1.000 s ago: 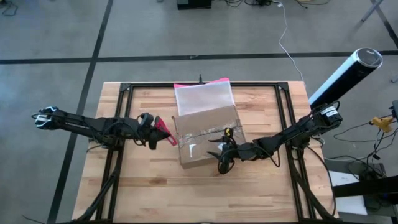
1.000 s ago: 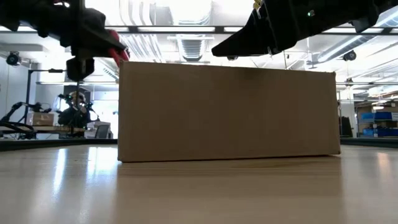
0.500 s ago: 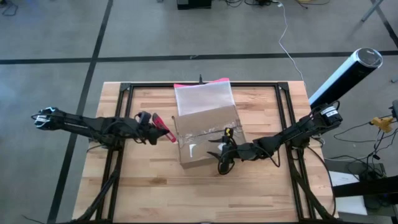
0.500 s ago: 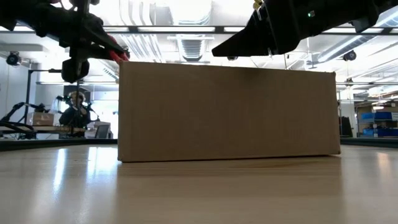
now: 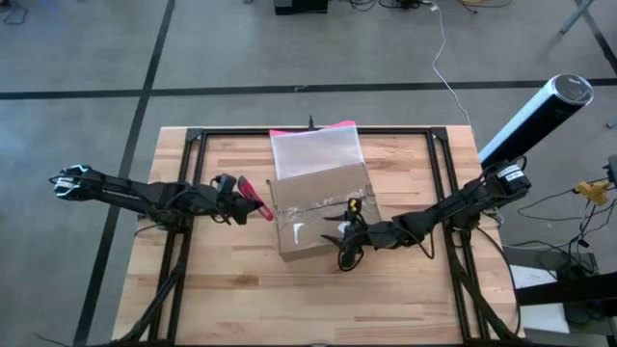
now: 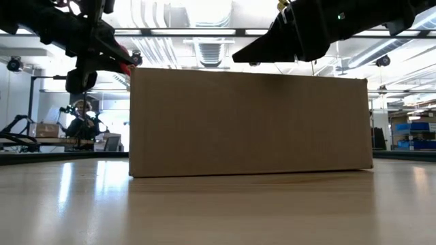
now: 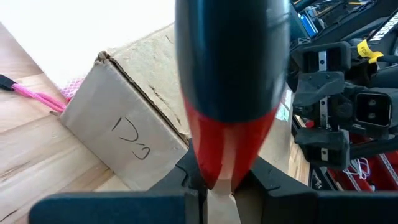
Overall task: Unpack boxes
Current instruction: Open the cardboard box using the box cutter
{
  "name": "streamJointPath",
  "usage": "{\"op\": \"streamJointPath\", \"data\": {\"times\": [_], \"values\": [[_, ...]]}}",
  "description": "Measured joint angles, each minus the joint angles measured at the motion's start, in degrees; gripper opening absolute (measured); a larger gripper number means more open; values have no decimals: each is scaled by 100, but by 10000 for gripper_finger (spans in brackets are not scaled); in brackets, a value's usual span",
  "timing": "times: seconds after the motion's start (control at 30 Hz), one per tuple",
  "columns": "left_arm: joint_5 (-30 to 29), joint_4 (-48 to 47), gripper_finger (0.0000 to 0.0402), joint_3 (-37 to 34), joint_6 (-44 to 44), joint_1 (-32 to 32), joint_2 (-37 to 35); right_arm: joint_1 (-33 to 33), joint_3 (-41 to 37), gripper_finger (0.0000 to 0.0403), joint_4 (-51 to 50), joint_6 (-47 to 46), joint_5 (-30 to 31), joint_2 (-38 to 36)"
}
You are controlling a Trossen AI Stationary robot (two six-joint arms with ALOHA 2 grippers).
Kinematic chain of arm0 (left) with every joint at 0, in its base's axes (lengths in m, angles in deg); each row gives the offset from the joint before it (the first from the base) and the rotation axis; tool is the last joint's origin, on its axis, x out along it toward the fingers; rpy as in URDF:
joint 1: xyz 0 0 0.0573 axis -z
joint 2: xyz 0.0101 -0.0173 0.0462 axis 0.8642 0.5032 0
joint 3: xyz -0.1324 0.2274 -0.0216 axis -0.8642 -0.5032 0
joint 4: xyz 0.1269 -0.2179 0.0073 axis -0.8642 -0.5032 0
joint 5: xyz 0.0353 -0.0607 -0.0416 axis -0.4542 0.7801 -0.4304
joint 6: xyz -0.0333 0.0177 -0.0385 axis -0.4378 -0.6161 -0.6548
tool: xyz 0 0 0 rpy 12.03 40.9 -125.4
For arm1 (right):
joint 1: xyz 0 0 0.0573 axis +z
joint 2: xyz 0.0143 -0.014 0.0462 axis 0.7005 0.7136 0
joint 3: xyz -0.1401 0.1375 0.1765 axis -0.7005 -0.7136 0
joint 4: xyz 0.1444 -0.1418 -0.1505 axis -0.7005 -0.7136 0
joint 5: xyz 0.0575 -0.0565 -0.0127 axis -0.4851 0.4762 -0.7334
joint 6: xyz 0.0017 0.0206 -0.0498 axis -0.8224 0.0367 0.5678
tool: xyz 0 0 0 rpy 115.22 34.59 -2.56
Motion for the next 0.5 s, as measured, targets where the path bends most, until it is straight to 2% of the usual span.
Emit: {"op": "streamJointPath", "data": {"times": [0.2, 0.5], "values": [[-86, -221, 35, 12, -38, 0, -18, 85, 2, 199, -987, 415, 1513, -278], [-107, -362, 35, 13, -57, 0, -70, 52, -9, 199, -3449, -1250, 1415, -1949]]}}
